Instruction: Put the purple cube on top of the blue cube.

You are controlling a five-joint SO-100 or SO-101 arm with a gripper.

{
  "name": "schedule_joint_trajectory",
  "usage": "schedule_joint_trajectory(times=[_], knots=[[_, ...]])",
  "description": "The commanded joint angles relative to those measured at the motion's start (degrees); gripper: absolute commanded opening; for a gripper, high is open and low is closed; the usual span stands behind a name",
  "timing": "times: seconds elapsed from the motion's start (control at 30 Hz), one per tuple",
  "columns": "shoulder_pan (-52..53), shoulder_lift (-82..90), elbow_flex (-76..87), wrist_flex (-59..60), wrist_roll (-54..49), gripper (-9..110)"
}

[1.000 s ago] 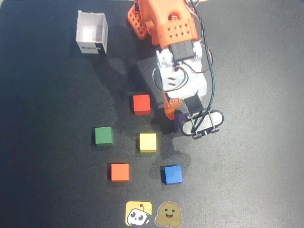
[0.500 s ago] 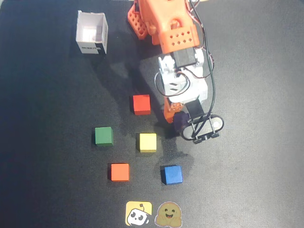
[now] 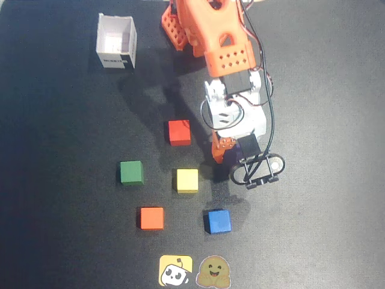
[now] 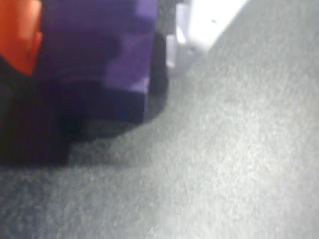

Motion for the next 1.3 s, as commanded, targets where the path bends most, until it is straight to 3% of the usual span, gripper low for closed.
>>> schedule_joint_trajectory(times=[0.0, 0.13, 0.6, 0.8, 1.03, 1.27], knots=[[0.18, -0.53, -2.11, -1.32, 0.62, 18], [0.26, -1.14, -1.58, -2.37, 1.58, 7], [3.96, 3.43, -4.13, 3.87, 2.46, 7], [7.38, 4.66, -14.94, 16.44, 2.72, 7], [8.53, 4.39, -20.04, 18.02, 4.13, 7], [9.93, -6.15, -36.04, 25.66, 4.13, 7]])
